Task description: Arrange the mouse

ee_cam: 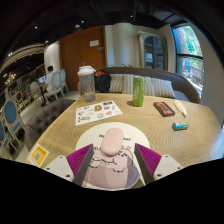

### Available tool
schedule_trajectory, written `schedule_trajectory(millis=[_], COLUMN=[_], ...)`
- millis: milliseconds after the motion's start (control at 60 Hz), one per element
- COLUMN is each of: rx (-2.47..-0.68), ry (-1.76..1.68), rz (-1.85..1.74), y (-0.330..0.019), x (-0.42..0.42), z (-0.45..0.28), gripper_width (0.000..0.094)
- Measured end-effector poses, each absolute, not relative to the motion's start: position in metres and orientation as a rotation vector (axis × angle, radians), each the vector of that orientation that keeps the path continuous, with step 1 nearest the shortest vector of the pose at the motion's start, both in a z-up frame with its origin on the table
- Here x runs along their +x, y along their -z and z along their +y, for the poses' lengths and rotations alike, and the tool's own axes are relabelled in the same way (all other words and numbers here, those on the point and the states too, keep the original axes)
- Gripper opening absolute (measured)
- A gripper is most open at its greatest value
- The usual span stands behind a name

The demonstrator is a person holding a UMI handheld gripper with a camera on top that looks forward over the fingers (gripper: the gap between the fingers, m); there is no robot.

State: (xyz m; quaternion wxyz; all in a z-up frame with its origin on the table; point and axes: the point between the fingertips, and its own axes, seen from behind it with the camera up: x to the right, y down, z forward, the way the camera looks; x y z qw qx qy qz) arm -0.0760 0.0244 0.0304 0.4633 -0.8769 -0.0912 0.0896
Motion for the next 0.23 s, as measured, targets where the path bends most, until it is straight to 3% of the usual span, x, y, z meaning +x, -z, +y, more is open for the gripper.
schedule_trajectory(millis=[233], rx=[-2.089], ry=[-0.339], rz=[-0.226], y=[-0.057], x=[-0.034], z=[-0.055], gripper_width=[0.0845])
